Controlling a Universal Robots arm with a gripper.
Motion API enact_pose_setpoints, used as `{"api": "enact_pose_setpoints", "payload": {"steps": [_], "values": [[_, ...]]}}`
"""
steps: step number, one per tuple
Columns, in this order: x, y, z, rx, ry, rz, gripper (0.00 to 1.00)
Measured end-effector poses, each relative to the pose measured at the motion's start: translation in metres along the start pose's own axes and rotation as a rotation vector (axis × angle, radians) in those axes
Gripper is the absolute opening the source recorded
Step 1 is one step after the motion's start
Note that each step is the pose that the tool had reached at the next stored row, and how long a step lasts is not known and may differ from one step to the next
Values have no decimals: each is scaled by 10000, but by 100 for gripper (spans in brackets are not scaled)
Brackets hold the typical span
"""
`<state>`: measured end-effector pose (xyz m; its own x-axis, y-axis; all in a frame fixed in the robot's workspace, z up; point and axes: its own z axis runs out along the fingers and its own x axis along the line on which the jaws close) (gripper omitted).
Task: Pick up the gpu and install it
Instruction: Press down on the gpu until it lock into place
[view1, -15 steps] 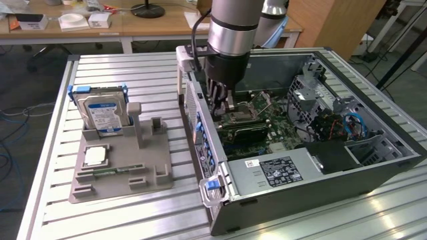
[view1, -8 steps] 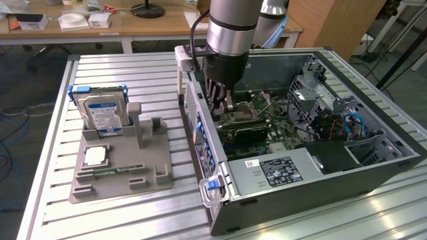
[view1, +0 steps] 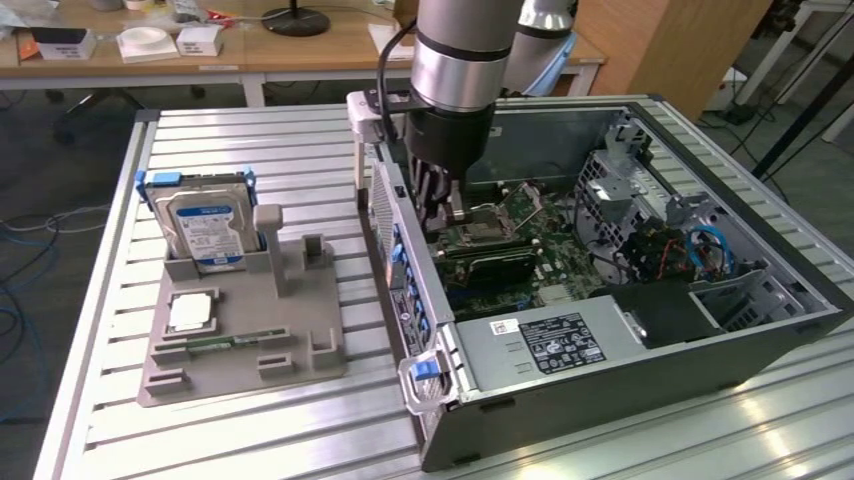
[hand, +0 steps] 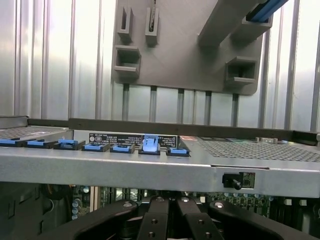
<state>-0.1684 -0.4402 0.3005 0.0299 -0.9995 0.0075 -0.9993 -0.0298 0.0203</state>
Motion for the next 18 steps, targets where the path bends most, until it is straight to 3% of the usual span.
{"api": "enact_pose_setpoints", "payload": {"steps": [5, 18], "values": [[0, 14, 1, -2, 65, 2, 11], [2, 31, -16, -7, 115, 4, 11]]}}
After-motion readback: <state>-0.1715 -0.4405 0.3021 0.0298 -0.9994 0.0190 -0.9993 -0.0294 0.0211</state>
